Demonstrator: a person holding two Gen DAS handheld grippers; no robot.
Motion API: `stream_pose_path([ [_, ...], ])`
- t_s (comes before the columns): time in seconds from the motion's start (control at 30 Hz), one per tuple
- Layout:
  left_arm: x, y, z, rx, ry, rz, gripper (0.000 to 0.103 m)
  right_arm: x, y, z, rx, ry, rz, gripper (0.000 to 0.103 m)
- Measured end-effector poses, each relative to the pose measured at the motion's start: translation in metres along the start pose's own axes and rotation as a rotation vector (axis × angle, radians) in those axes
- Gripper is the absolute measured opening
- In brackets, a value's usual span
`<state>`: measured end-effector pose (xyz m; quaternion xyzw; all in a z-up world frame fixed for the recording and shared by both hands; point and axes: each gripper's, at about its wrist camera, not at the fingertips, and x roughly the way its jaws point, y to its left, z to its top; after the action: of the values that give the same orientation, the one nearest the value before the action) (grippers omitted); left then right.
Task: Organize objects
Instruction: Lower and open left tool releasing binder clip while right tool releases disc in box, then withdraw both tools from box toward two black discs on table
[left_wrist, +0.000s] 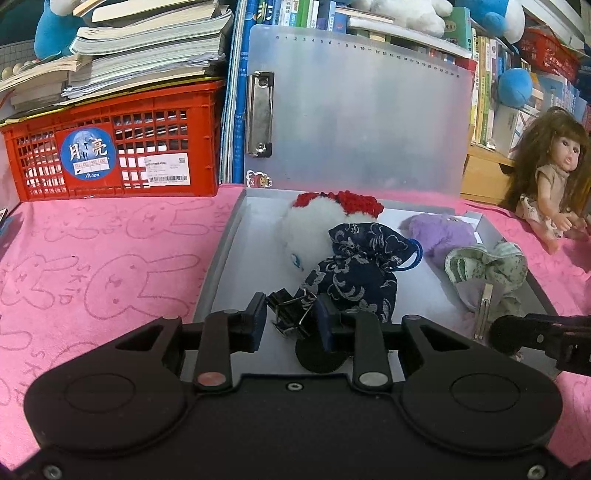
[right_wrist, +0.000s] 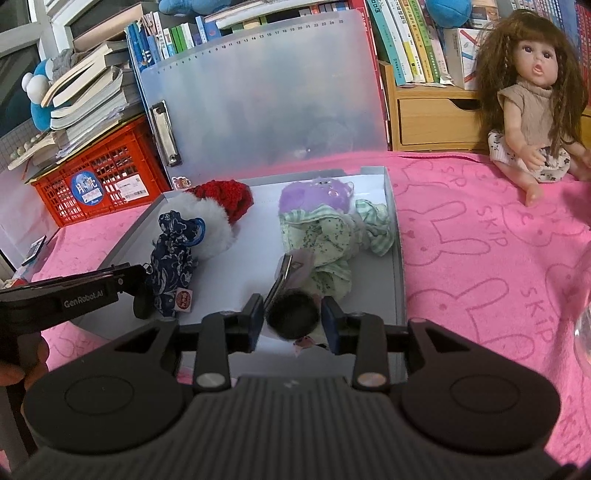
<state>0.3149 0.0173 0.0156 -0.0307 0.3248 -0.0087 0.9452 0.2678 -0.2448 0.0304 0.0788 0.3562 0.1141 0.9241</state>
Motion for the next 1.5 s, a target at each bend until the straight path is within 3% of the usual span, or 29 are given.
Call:
stream_pose_path([
  [0.23, -0.008, -0.005, 0.001, 0.023, -0.021, -0.001, 0.038, -0.009, 0.004, 0.001, -0.013, -0.021, -0.003, 0.058],
  [0.87, -0.063, -0.001, 0.001, 0.053, -0.067, -0.047, 0.054, -0.056, 0.017, -0.016, -0.113, -0.088, 0.0, 0.065],
  [1.5, -0.138, -0.014, -0.052, 0.131, -0.087, -0.127, 0.058, -0.106, 0.051, -0.07, -0.294, -0.13, 0.001, 0.07],
])
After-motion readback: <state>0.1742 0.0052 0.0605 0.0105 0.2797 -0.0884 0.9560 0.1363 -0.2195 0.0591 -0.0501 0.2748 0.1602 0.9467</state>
